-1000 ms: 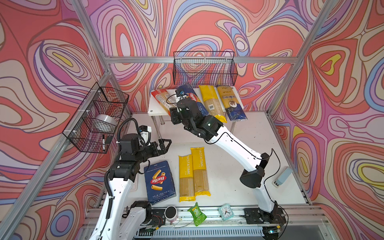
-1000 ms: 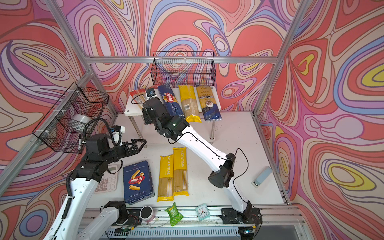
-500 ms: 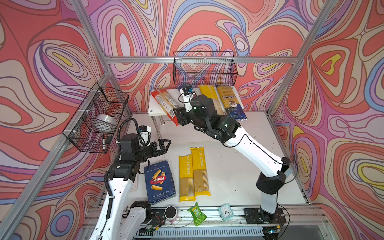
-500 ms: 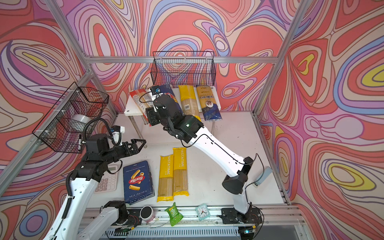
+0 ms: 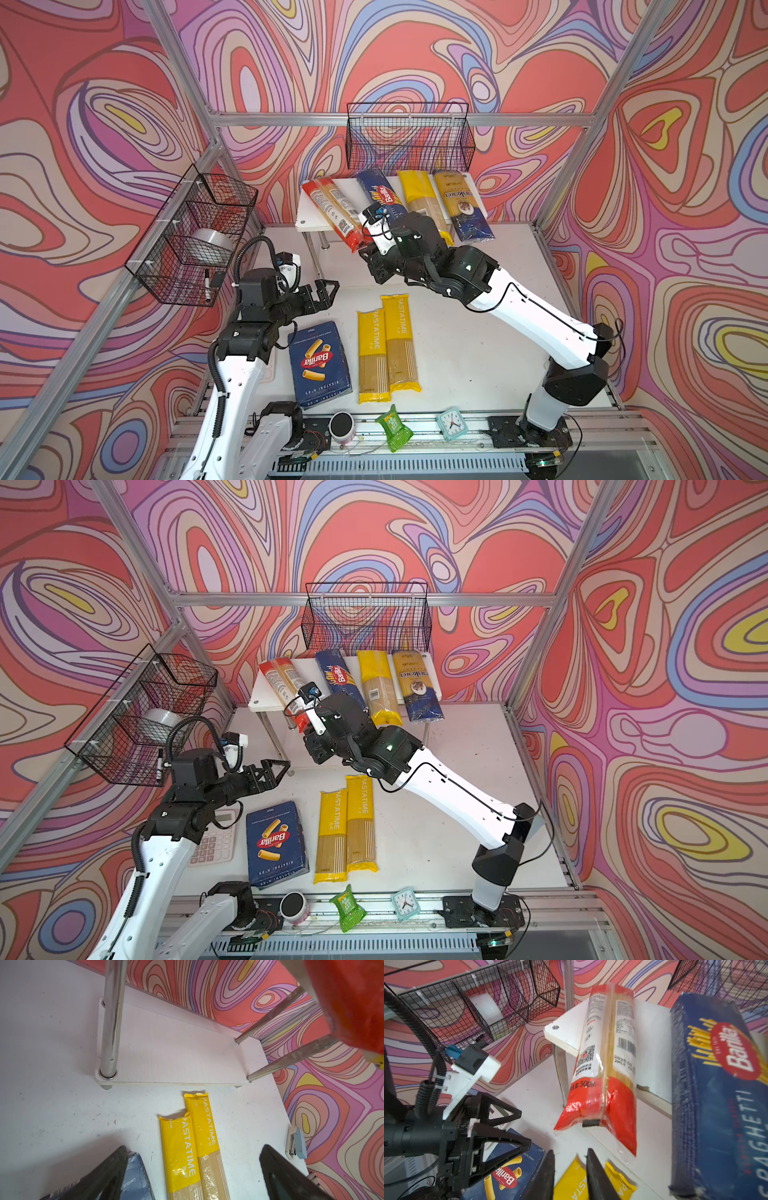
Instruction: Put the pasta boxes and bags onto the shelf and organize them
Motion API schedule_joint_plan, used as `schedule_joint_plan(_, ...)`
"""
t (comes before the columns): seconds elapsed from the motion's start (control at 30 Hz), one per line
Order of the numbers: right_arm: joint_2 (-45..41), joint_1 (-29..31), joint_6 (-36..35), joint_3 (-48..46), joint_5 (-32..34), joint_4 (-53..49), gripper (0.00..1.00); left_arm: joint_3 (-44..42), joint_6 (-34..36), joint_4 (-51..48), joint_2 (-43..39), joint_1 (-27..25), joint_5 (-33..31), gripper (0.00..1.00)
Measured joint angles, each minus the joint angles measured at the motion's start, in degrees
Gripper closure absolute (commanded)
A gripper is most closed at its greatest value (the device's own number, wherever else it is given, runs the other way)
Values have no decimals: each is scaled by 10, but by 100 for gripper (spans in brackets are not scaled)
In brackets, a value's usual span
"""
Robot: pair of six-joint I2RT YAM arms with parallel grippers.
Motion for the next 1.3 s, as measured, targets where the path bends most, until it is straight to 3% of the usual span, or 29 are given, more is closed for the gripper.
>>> schedule_joint_plan(0.4, 71, 0, -24, 31, -5, 8, 81, -43, -15, 0, -13, 2, 0, 0)
schedule_joint_plan(0.97, 195, 0, -53, 187, -67, 0, 82, -72, -22, -1, -49, 2, -26, 0)
schedule_joint_plan(1.3, 225, 0, -59, 198, -85, 10, 76, -95, -30, 0, -51, 3, -37, 0)
